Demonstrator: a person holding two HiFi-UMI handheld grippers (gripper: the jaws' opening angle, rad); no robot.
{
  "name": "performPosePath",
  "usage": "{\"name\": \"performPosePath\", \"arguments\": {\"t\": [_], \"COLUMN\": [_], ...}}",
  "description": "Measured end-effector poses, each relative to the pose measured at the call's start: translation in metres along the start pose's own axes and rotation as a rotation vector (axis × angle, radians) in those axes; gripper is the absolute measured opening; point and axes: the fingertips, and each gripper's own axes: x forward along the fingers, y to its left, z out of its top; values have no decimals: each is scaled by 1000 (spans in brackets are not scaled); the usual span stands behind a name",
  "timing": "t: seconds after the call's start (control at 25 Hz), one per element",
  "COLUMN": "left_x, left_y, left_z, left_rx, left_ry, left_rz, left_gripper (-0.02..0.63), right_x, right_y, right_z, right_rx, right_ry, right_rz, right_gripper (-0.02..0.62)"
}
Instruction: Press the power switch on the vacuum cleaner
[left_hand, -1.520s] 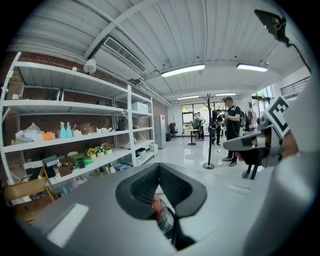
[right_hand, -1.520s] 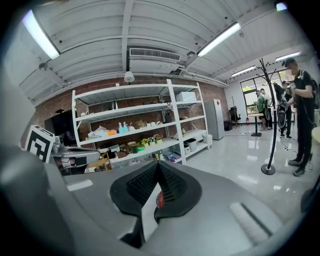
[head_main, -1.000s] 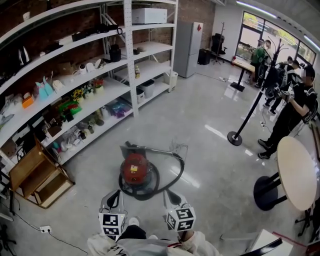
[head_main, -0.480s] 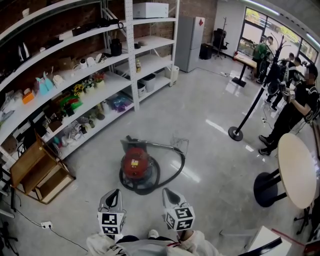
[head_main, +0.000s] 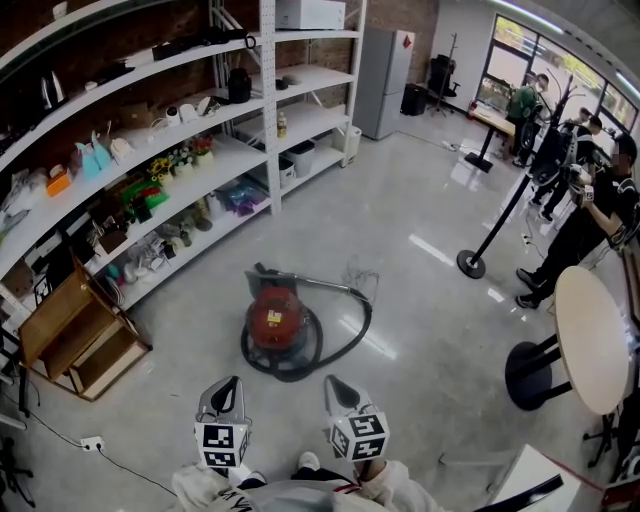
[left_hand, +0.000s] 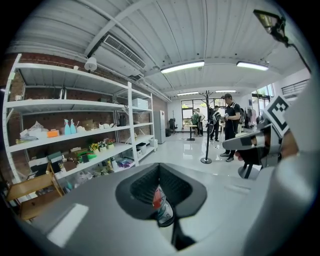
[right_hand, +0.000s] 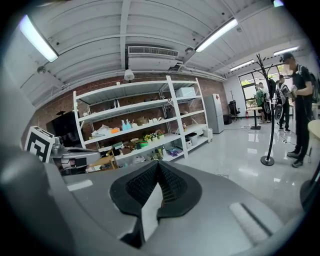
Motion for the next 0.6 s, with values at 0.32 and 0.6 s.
{"name": "performPosePath", "arguments": {"t": [0.32, 0.6], "left_x": [-17, -35], "left_y": [26, 41], "left_z": [-5, -16], "left_rx": [-8, -13], "left_ry": [-16, -26], "left_rz": [-12, -42], "left_gripper": [0, 0], "right_x": [1, -5], "right_y": [31, 59], "right_z": [-3, -10], "right_rx": [-12, -18], "right_ry": [-5, -8], "right_rz": [-19, -49], "right_gripper": [0, 2]}}
